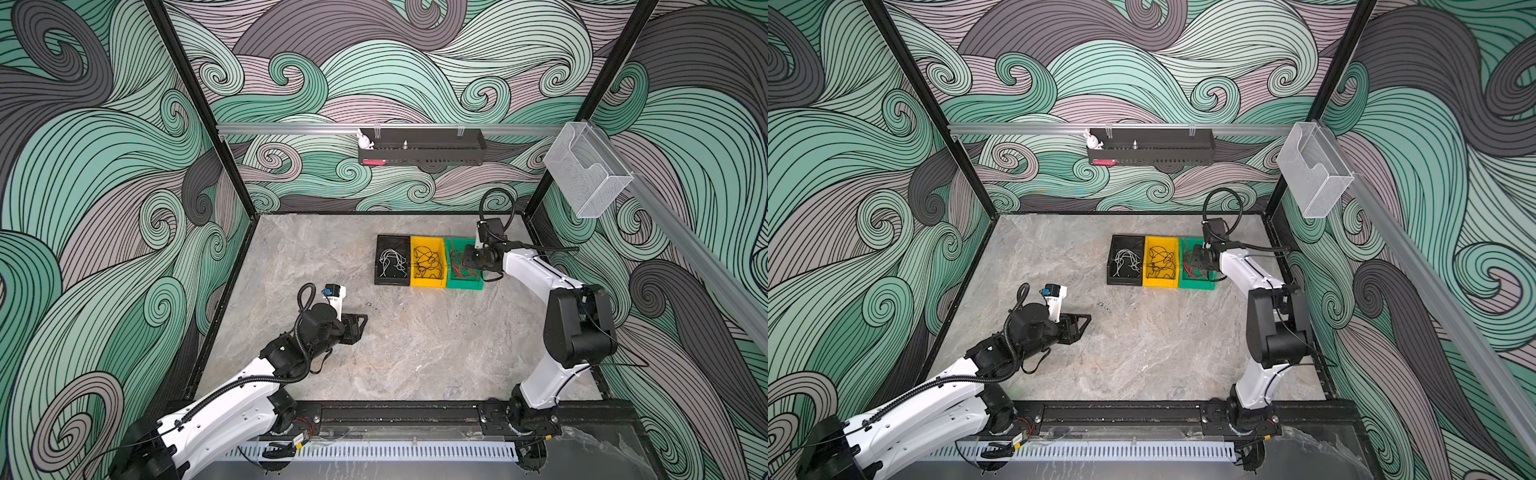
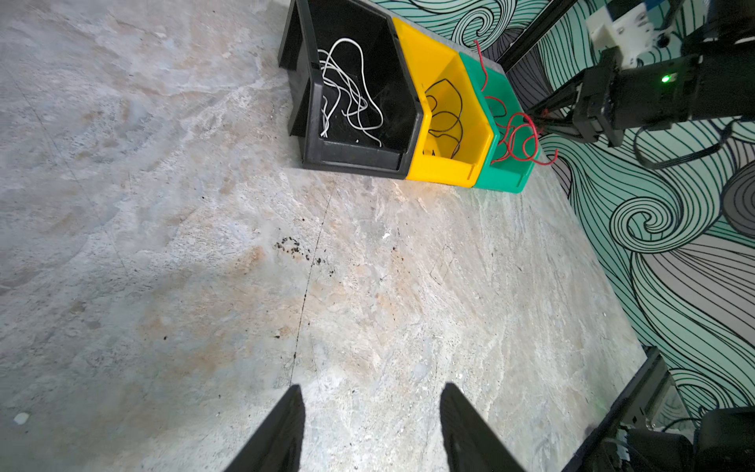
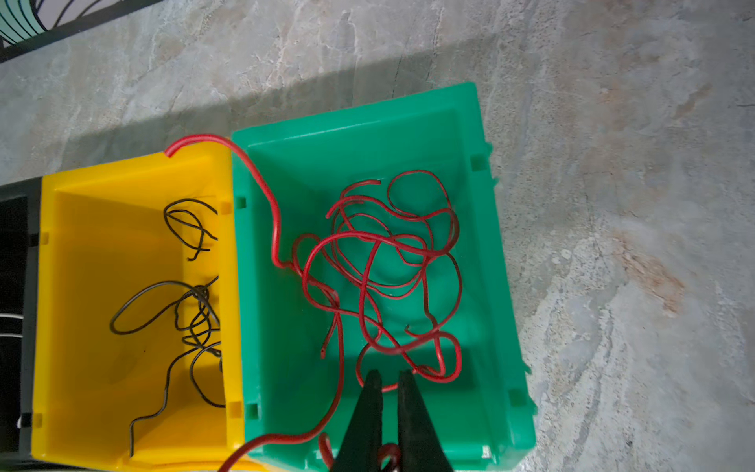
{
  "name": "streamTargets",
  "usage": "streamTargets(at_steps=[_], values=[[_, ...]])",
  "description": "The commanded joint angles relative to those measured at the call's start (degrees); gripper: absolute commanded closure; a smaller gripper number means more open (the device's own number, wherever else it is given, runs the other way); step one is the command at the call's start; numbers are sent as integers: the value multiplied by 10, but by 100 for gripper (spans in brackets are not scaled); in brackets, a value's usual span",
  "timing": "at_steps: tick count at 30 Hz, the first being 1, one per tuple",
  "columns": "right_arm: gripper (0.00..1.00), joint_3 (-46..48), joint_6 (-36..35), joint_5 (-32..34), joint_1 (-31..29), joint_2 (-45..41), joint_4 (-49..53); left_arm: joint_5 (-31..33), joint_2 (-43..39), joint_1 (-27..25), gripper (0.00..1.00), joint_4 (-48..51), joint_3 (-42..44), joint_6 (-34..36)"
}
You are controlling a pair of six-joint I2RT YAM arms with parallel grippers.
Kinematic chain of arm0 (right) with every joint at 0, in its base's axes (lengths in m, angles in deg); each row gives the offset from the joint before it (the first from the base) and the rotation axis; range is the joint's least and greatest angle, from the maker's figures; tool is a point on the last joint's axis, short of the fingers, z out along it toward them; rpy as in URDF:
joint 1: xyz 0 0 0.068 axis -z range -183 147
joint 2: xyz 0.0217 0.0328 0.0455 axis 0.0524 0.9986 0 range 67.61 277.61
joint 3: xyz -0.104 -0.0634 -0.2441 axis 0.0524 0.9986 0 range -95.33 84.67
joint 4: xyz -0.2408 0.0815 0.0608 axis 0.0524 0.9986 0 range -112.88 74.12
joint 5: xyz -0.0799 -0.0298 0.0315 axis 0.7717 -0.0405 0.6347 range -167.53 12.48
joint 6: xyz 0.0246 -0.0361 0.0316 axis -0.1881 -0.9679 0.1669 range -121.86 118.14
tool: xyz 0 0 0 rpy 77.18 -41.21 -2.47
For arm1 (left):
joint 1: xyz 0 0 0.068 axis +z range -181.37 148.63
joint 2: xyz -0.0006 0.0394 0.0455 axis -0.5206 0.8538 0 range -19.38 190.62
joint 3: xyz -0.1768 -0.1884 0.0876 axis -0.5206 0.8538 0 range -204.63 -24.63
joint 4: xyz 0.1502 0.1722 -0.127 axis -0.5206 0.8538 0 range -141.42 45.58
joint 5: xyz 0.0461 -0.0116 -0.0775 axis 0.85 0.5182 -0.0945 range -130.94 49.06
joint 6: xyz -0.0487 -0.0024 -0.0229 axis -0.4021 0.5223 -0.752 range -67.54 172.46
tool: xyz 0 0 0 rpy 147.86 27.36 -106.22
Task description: Untangle the cables
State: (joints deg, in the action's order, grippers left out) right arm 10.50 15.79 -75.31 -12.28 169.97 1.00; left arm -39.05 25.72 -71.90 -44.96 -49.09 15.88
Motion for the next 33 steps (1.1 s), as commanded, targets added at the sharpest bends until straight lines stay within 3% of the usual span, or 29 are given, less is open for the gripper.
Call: streamTargets(at_steps=[1,10,24,33], values=[[89,-37,-16,26,-6,28,20,-3,-9,6,44,9,3,1],[90,-92,-24,44,-22,99,27,-5,-10,11,44,16,1,0],[92,-82,-17,51,-31,150,-16,-6,-16,17,44,31,-5,3],[80,-70,-20,28,-30,101,9,-7,-24,18,44,33,-1,-2]])
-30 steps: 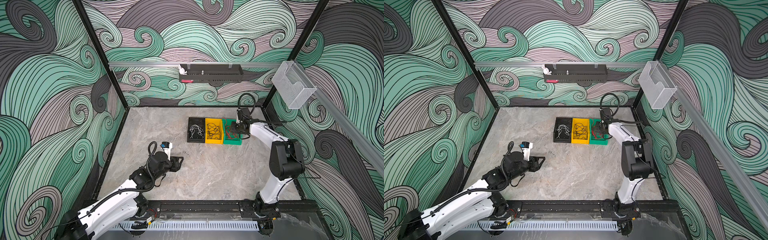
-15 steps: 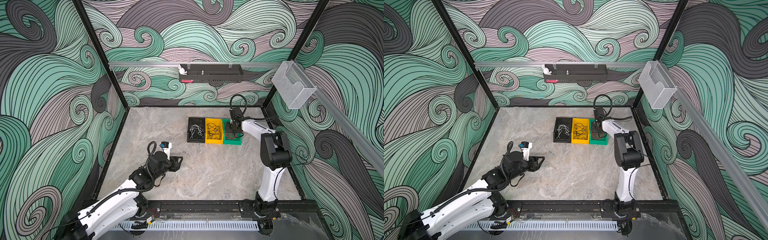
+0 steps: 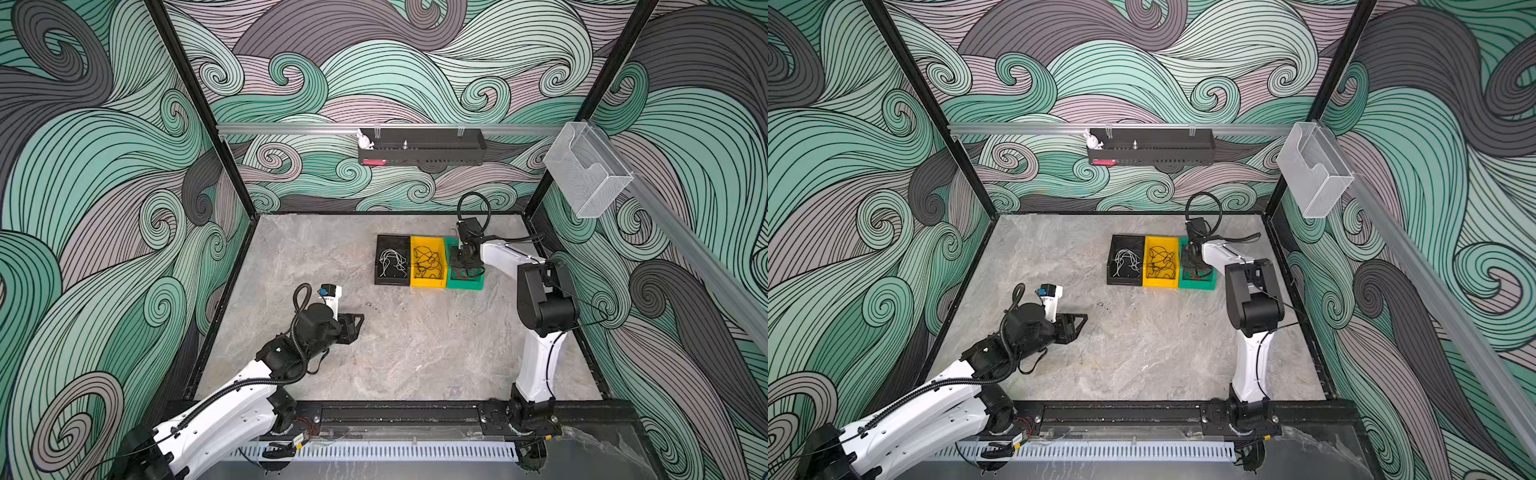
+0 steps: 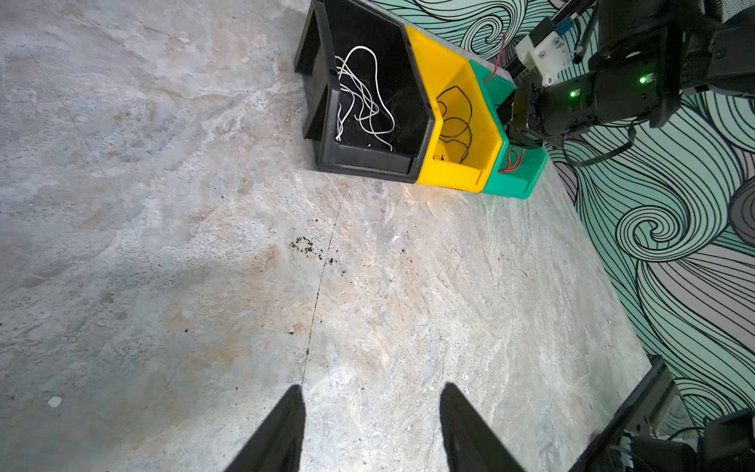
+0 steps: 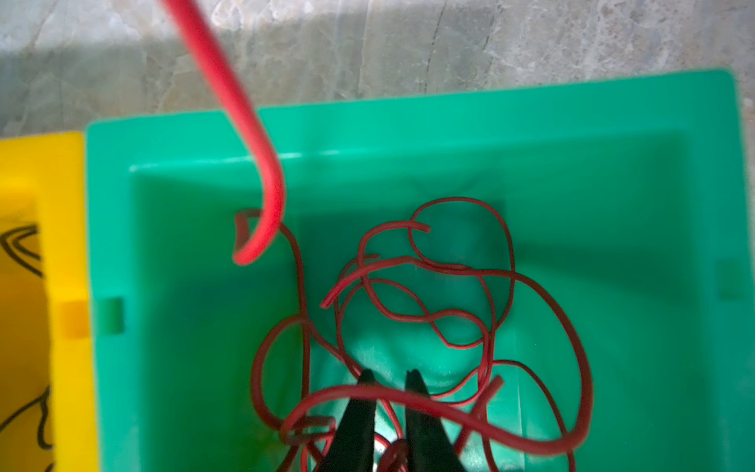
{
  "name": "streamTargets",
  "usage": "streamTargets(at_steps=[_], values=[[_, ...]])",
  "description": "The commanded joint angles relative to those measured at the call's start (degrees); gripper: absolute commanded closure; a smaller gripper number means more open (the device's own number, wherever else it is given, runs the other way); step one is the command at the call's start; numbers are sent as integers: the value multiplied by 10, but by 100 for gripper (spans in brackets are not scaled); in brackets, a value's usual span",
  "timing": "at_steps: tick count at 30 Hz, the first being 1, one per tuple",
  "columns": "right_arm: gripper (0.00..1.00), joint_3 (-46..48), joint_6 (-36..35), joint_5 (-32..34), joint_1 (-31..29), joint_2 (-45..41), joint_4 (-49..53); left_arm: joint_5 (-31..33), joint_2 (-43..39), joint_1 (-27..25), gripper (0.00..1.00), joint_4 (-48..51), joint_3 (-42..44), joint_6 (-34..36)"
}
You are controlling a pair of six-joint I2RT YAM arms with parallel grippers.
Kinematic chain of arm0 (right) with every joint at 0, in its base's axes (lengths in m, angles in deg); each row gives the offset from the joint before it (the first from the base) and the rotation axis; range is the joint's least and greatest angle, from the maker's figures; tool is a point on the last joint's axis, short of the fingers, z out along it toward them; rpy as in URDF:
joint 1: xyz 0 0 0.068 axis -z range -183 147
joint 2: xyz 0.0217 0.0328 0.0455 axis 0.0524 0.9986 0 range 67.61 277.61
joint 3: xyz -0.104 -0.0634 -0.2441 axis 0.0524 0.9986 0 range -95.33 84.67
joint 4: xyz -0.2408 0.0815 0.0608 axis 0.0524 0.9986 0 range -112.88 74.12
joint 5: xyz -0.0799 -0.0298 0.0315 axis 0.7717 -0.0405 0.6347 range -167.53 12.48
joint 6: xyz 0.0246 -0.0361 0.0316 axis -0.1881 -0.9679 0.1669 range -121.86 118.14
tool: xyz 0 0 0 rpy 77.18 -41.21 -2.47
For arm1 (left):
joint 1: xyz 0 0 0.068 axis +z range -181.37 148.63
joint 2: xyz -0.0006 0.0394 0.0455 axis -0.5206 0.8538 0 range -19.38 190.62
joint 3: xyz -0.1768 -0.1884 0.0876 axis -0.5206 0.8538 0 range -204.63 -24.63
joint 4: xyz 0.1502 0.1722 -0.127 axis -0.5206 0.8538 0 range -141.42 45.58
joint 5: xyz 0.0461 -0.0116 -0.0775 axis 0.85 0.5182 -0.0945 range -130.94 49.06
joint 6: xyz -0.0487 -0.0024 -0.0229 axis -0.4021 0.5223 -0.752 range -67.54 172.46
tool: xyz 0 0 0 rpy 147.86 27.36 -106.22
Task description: Untangle the cables
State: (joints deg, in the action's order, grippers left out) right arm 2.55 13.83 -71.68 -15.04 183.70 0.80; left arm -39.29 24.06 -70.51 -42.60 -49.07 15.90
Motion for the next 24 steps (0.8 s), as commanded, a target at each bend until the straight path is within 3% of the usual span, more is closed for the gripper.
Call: streamTargets(at_steps=[1,10,24], values=[[79,15,0,-9,-2,-47,10,-4,-10,4,44,12,-2,-2],[67,28,-4,-9,0,-109,21,-6,-27,4,44,18,0,-6],[53,-23,-24,-47,7,-100,5,-8,-3,4,45,-1,-1,-3]])
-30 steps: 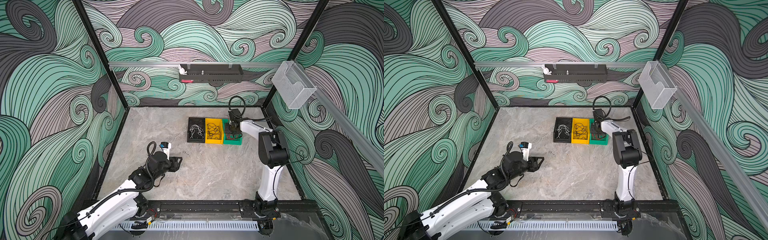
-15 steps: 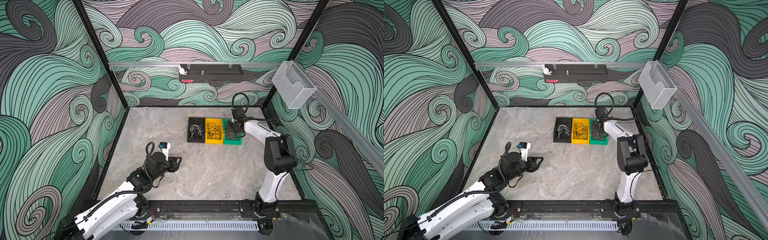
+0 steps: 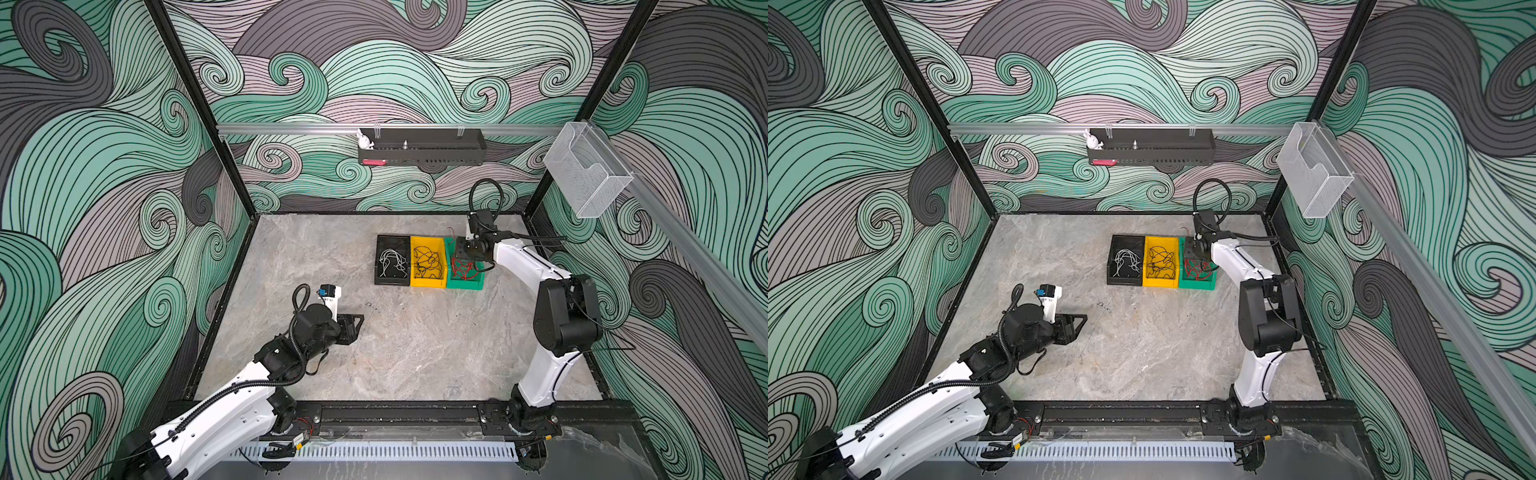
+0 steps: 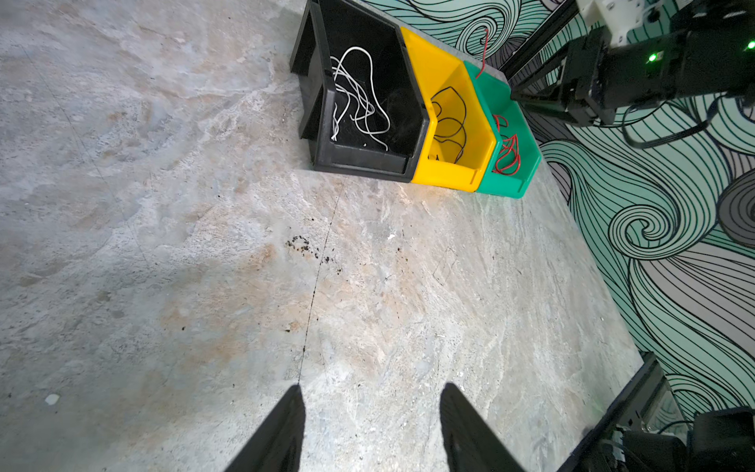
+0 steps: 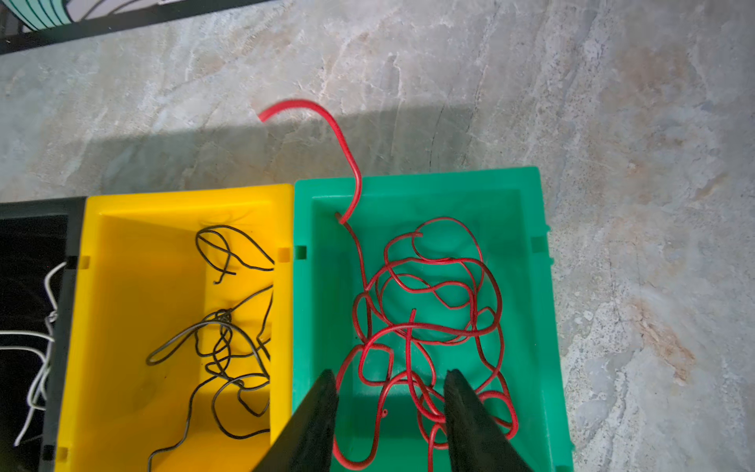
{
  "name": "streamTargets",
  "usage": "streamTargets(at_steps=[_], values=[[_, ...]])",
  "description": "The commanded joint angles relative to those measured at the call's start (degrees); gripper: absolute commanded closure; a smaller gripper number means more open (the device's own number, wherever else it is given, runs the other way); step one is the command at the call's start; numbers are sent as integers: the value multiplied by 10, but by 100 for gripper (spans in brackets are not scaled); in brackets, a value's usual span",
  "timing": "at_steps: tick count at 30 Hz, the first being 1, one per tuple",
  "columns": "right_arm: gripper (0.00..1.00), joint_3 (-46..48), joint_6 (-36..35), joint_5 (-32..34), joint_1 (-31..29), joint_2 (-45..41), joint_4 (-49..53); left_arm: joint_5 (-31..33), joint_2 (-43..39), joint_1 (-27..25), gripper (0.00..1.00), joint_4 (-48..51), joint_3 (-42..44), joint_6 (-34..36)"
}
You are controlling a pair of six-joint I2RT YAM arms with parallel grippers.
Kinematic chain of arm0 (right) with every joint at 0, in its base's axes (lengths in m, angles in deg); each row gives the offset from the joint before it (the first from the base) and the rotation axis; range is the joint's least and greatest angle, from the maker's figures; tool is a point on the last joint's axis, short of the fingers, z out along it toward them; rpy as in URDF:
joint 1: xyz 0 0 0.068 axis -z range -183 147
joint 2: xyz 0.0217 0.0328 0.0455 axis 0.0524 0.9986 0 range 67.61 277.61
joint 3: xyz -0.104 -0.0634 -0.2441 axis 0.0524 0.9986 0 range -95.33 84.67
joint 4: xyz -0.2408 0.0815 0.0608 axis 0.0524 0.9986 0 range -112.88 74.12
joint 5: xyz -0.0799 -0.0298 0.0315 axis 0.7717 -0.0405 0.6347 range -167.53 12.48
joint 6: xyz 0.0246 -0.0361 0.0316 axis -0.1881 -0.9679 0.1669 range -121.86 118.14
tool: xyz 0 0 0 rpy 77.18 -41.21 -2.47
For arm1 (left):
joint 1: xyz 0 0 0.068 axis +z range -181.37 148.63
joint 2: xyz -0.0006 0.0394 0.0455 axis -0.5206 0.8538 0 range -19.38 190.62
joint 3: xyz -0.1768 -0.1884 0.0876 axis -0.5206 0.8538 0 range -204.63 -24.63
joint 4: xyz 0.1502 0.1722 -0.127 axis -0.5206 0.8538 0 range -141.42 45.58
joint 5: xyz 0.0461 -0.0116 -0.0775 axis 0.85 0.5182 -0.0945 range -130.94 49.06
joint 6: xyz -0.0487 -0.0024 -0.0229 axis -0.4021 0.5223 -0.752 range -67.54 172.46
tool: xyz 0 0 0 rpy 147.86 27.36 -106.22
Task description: Untangle the cables
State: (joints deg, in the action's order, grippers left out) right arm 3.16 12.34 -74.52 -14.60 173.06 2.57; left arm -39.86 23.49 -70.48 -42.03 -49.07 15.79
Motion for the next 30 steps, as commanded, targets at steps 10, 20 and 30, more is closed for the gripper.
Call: streamTargets(at_steps=[10,20,30], values=[[51,-151,-5,-46,8,122,-30,0,6,6,44,-4,-3,3],[55,-242,-15,-56,8,199,-9,-4,27,14,44,-9,-5,4],[86,-211,-30,-40,6,177,-22,-11,34,21,45,-22,1,1]])
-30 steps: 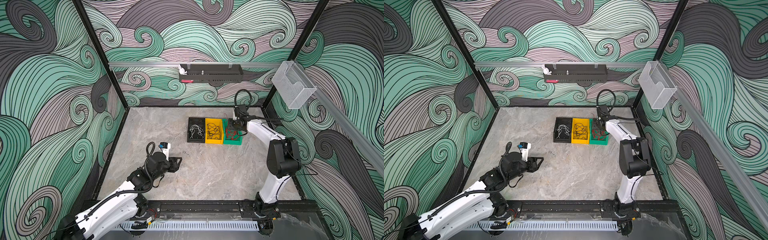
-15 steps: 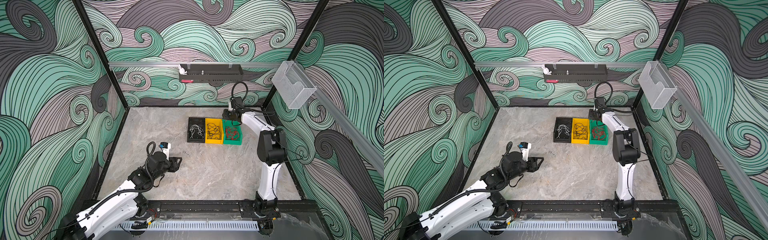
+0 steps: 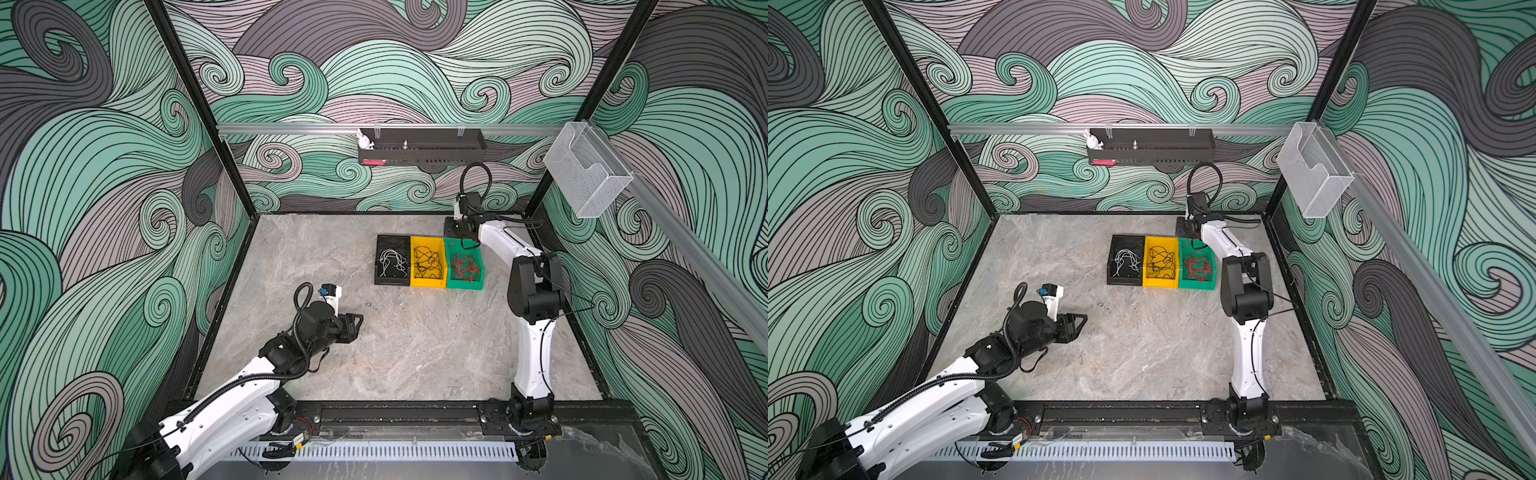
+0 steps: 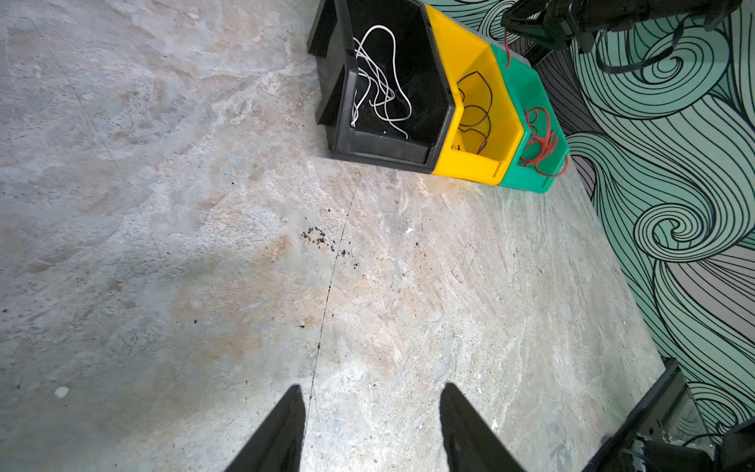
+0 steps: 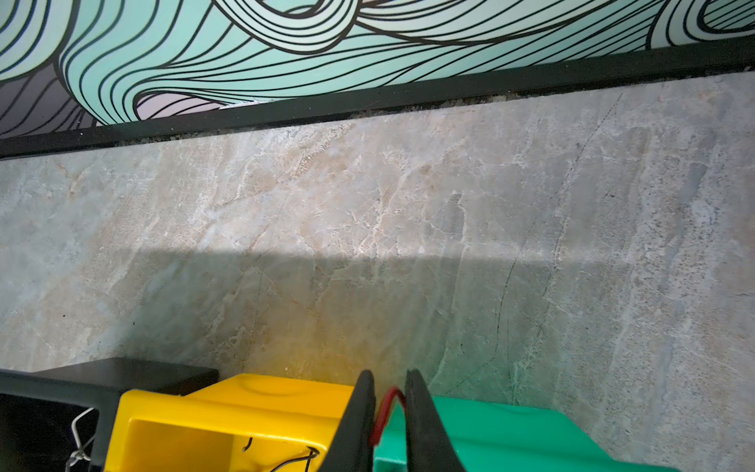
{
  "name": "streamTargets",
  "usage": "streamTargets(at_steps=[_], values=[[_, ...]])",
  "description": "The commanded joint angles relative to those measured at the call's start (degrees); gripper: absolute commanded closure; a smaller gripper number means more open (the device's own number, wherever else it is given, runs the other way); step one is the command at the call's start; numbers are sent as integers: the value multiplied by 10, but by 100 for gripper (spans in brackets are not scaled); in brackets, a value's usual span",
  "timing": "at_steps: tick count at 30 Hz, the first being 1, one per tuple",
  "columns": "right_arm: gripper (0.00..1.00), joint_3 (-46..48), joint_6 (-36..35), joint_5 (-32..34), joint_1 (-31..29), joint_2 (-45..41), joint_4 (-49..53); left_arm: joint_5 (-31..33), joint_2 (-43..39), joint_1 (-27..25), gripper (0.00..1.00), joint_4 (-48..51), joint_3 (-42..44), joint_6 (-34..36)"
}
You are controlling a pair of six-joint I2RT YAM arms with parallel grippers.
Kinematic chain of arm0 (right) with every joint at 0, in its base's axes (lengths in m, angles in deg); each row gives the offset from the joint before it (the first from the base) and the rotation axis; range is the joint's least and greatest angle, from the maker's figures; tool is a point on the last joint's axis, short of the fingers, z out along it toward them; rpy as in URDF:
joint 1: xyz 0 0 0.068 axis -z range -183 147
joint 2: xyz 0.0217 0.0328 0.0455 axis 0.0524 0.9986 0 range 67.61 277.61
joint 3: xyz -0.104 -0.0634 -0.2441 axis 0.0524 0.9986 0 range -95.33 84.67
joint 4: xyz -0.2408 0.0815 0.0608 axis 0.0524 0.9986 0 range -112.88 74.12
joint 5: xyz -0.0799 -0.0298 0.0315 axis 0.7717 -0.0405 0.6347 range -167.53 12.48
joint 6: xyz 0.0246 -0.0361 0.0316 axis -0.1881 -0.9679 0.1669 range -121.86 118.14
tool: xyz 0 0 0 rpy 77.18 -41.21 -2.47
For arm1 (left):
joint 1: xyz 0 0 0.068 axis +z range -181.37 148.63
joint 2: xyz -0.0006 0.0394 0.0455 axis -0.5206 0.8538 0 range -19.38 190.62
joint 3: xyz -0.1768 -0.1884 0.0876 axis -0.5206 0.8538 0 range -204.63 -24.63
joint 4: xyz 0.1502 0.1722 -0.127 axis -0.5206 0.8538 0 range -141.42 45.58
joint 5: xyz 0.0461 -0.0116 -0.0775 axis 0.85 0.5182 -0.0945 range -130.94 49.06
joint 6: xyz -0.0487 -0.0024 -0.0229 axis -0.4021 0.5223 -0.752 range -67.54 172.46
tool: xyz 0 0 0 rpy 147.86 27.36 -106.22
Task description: Untangle the cables
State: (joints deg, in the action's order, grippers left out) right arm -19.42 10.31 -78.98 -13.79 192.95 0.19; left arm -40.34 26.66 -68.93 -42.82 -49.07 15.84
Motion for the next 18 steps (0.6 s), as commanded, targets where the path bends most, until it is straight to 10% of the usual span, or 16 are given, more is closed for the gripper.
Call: streamTargets(at_steps=[1,13,18], values=[[88,24,-12,8,-2,-29,0,-7,2,6,44,-15,2,-1],[94,115,-12,22,-1,-84,-57,-10,-2,6,45,-23,13,-7],[78,104,-14,16,0,-86,-37,-10,-5,7,45,-23,16,-10]])
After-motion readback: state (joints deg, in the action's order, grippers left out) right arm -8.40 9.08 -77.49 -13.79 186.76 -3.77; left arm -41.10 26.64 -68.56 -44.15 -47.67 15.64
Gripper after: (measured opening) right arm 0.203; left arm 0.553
